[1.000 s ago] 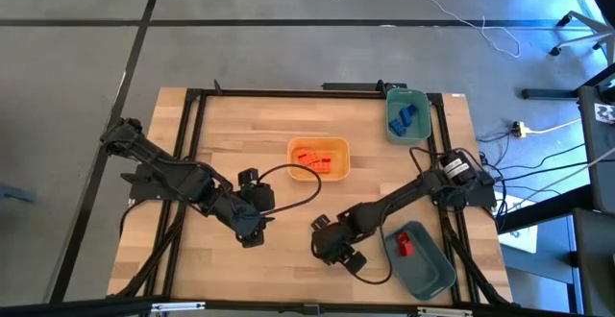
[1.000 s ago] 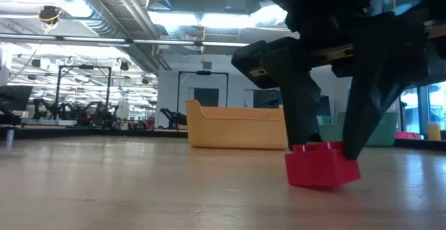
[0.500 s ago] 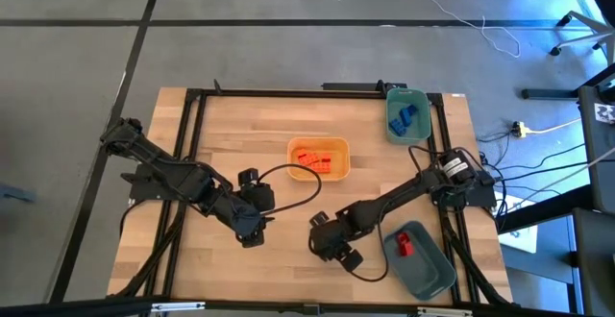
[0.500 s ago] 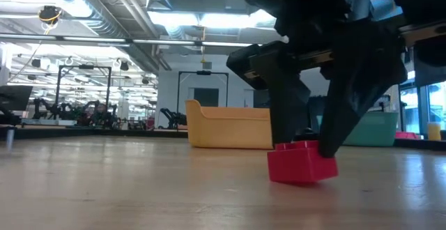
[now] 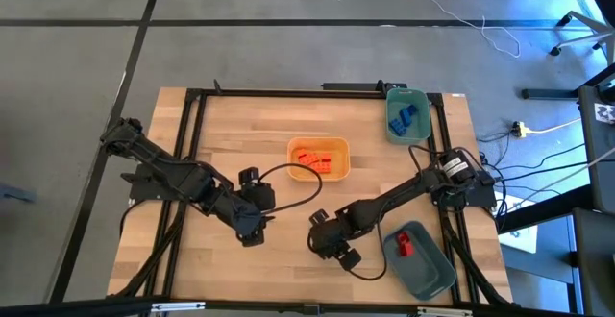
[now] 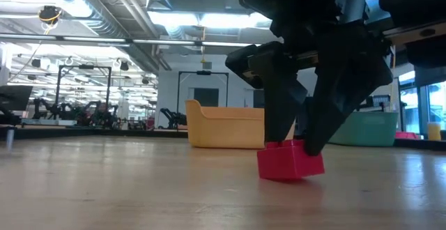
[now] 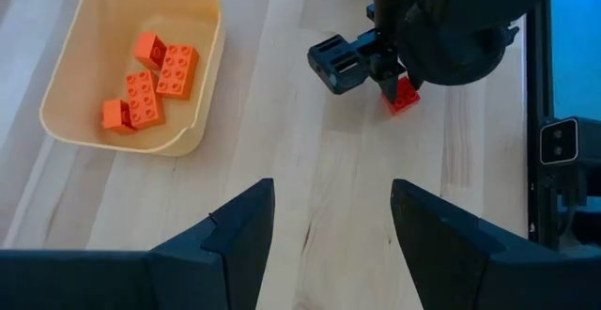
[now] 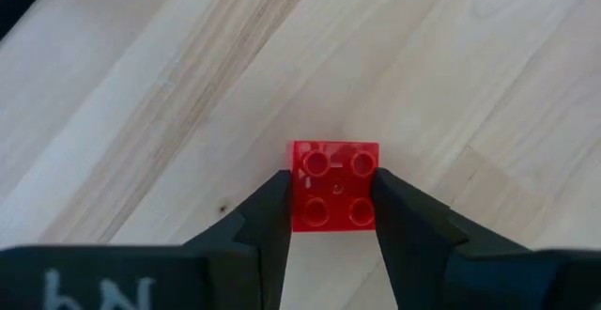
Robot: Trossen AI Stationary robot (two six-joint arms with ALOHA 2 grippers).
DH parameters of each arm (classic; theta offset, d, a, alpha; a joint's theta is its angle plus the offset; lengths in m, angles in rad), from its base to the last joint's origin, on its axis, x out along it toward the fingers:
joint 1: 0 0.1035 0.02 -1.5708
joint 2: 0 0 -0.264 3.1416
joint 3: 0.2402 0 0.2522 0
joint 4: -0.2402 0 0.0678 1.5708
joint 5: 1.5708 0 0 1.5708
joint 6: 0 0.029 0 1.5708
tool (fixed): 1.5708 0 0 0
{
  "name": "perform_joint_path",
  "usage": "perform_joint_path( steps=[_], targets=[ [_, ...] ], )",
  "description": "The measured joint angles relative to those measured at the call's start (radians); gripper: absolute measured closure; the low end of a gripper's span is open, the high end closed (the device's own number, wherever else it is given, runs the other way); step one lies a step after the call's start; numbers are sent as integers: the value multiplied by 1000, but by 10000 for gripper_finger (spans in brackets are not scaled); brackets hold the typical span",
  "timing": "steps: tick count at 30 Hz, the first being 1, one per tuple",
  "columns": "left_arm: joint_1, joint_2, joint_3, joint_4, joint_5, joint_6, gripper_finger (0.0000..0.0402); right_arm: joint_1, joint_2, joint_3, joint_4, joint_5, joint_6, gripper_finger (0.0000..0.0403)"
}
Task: Sort & place blocks by color
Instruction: Put the red game piece into the gray bin
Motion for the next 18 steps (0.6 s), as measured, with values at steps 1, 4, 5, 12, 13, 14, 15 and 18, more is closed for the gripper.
perform_joint_path(
  steps=[1, 4, 5, 12, 13, 14, 15, 18],
  targets=[
    [0, 0, 0, 0, 0, 0, 195, 0, 0, 0, 0, 0, 0, 267],
    [0, 0, 0, 0, 0, 0, 195, -1, 0, 0, 1, -1, 1, 264],
    [0, 0, 0, 0, 0, 0, 195, -1, 0, 0, 2, -2, 1, 260],
    [0, 0, 0, 0, 0, 0, 195, -2, 6, -3, -4, -2, 3, 206],
    [0, 0, 0, 1, 0, 1, 195, -2, 4, -5, -4, -1, 4, 197],
    [0, 0, 0, 1, 0, 1, 195, -3, 8, -5, -6, -2, 3, 190],
    [0, 0, 0, 1, 0, 1, 195, -3, 6, -5, -6, -1, 4, 184],
    [0, 0, 0, 3, 1, 1, 195, -2, 7, -5, -3, 0, 3, 173]
  ],
)
